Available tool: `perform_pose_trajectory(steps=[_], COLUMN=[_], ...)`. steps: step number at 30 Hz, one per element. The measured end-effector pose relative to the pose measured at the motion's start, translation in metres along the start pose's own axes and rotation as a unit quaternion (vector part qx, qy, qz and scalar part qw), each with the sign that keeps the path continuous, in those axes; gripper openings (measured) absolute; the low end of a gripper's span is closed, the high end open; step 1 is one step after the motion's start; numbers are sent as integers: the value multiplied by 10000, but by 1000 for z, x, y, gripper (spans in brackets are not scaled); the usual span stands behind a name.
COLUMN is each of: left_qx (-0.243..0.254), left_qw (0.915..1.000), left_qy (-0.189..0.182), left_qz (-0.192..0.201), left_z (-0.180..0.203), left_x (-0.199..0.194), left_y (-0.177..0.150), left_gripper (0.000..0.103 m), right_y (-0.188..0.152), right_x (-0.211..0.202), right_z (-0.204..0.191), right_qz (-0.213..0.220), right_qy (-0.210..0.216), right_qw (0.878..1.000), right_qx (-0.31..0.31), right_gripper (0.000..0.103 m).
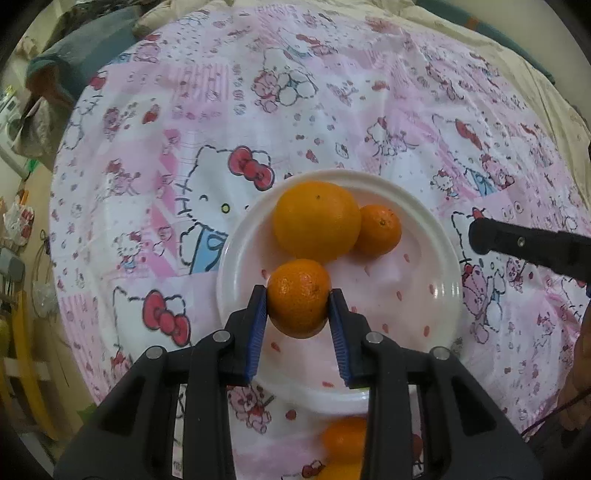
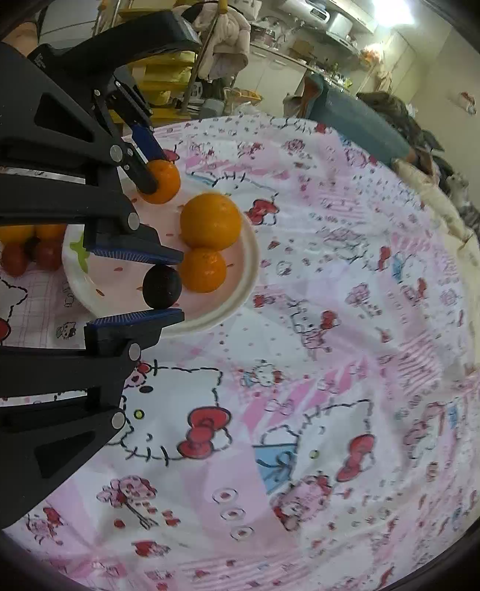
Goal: Organize fruits
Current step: 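Place the small orange on the plate with the left tool while the right tool carries the plum over, then lower the dark plum onto the plate and open the right tool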
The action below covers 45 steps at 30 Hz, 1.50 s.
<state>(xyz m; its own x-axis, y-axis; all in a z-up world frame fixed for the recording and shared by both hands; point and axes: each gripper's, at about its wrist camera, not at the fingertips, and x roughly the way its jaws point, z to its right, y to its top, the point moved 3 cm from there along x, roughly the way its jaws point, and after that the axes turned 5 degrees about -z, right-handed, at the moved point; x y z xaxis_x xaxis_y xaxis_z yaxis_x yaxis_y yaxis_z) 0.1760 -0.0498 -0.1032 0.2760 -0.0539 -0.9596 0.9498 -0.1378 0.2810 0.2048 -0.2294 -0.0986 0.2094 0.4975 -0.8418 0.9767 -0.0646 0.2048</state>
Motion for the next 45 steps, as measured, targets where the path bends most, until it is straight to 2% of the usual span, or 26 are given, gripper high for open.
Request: perform_pose_trajectory(steps=[7,11,14,25,29,35,37,39,43,45], left_qx=[-18,-283,-264,-84,-73,123,182,188,181,206], left_qw=[9997,9980,9974,9984,9978,9984,9986,9990,9991,9993], left_qy=[-173,-296,-313,-276,-418,-362,-313,-250,-270,-245], left_qz=[-140,-481,-593,-495,-519,-420,-386,-332,-271,-208], left_z=[0,-3,-2,1,2,9,10,10,9,10], left_x=[17,26,32,31,30,24,23,21,18,15], left_y=[11,9,6,2,0,0,0,1,2,2], left_gripper=[30,31,31,31,31,31,35,51,66,79], right_y=[0,1,1,0,-2,-2,-2,-2,0,0], right_x=[16,23,29,37,40,42,42,42,39,39], right_z=[0,5,9,13,15,13,13,13,11,10], right_qz=[-144,-229,-318,-486,-544,-530,-524,-523,-490,-521], right_qy=[18,7,6,277,273,221,230,268,332,335], right_qw=[9999,9997,9994,9977,9973,9977,9977,9975,9976,9975], right_qx=[8,107,169,381,413,355,370,391,357,343], right_gripper=[26,26,26,26,26,27,28,28,29,30])
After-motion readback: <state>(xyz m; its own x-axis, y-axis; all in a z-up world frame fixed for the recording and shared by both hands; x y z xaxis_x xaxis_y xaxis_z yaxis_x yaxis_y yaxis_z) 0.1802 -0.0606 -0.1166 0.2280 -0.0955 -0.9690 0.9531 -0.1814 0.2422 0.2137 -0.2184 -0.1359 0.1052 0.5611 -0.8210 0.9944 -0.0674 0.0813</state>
